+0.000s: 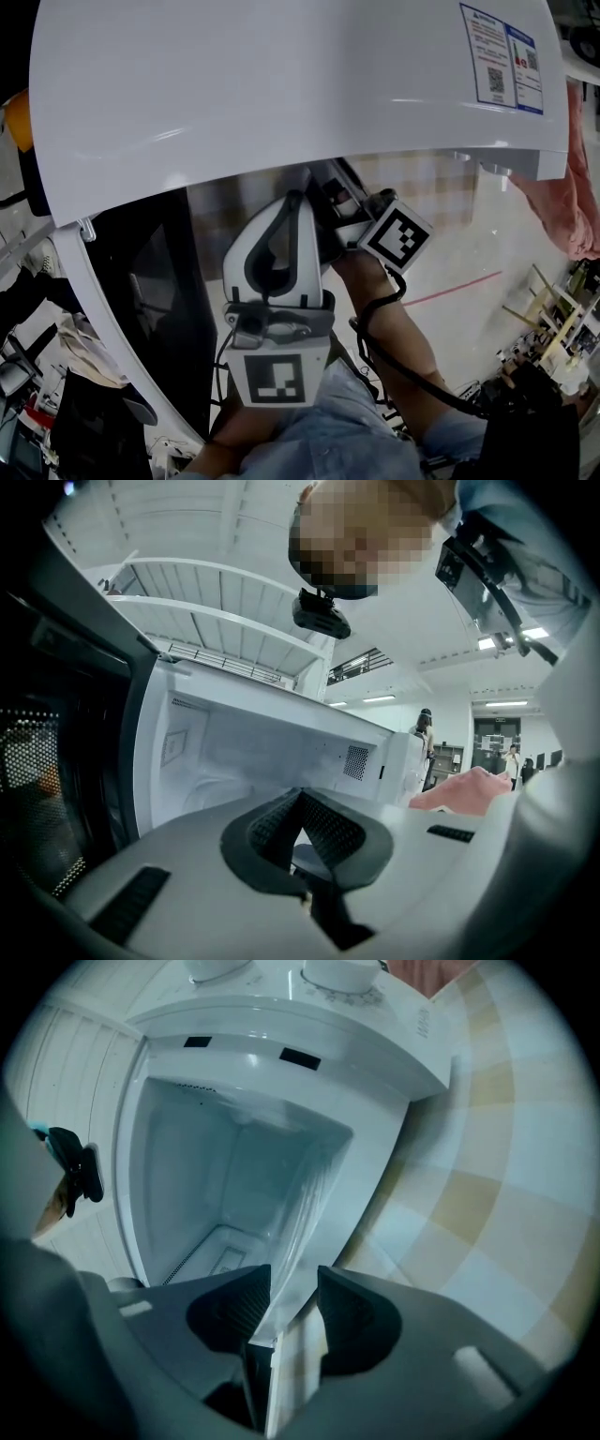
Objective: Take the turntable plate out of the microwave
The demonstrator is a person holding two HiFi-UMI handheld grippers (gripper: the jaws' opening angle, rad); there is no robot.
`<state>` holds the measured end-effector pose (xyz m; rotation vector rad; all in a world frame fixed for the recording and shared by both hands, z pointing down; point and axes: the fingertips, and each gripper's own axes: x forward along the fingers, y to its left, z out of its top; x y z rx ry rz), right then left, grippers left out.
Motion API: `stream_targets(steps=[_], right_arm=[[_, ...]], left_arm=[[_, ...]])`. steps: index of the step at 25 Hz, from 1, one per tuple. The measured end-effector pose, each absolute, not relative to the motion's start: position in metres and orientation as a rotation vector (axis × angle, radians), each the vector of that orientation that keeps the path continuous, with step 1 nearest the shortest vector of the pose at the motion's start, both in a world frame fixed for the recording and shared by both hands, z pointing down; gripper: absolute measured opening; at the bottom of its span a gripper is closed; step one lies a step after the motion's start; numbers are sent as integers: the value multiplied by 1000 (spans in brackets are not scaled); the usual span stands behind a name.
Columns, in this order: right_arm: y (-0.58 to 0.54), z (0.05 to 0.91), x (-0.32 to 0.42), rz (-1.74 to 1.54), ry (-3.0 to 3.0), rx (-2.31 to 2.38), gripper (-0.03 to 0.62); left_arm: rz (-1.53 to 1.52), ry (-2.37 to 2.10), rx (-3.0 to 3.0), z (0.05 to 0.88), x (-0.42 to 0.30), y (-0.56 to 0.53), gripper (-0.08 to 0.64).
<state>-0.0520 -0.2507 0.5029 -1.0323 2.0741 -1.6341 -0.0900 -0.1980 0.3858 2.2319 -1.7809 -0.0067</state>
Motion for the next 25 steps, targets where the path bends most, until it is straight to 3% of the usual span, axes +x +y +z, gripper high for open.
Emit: stream_targets(steps=[5,25], right_arm=[[-259,503,-54,-1629,2077,-1019,151],[-248,499,-46,-1654,2036,-932,41]], left_arm=[[0,-1799,2222,389,-96,-200,6],[-100,-1961,2236,378,-129,-200,6]])
